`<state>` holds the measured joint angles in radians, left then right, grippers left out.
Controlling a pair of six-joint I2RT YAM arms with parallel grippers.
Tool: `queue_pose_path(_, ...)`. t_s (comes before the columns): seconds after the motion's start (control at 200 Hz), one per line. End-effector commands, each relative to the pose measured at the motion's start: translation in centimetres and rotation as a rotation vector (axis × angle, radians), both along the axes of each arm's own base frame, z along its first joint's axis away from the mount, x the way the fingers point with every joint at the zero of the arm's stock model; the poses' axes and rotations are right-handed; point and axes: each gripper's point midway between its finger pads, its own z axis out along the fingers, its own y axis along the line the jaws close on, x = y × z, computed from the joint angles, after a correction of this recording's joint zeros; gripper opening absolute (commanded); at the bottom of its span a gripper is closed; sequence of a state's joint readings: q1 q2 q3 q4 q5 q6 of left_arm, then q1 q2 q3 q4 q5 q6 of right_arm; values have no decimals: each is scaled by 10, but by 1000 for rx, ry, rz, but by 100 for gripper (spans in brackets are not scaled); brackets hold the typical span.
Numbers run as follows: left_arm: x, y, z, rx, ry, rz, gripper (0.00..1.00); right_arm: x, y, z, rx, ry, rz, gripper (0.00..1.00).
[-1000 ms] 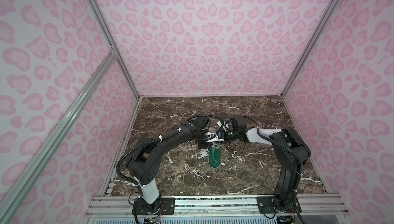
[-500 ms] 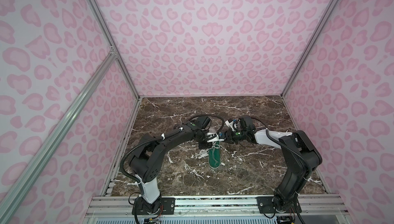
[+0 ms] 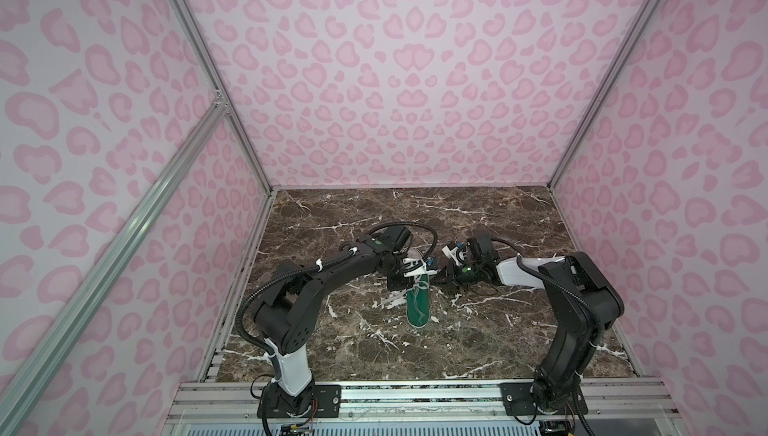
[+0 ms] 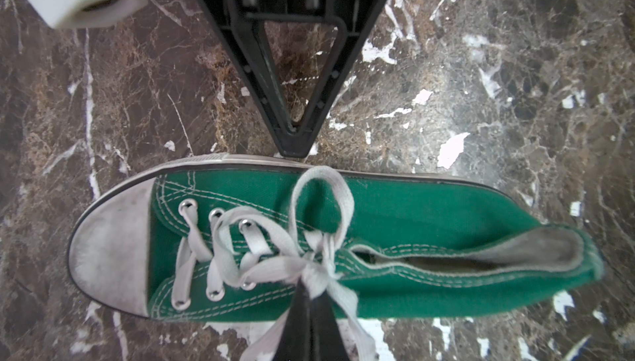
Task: Tie the shoes
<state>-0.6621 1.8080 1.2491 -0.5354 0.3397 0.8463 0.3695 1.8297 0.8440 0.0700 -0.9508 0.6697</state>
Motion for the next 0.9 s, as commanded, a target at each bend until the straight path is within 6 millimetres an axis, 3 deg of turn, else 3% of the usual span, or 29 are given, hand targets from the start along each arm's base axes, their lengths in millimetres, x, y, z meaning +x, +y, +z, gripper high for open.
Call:
queue_pose_path(0.0, -2, 0, -2, 7, 14, -4, 3, -4, 2, -5, 2, 2, 17, 8)
queue_pose_path(0.44, -2, 1, -4, 12, 19, 4, 3, -13, 16, 18, 107, -29, 44, 8)
queue_pose_path(0.895, -2, 0, -6, 9, 33, 17, 3, -8, 32, 43, 236, -74, 46, 8)
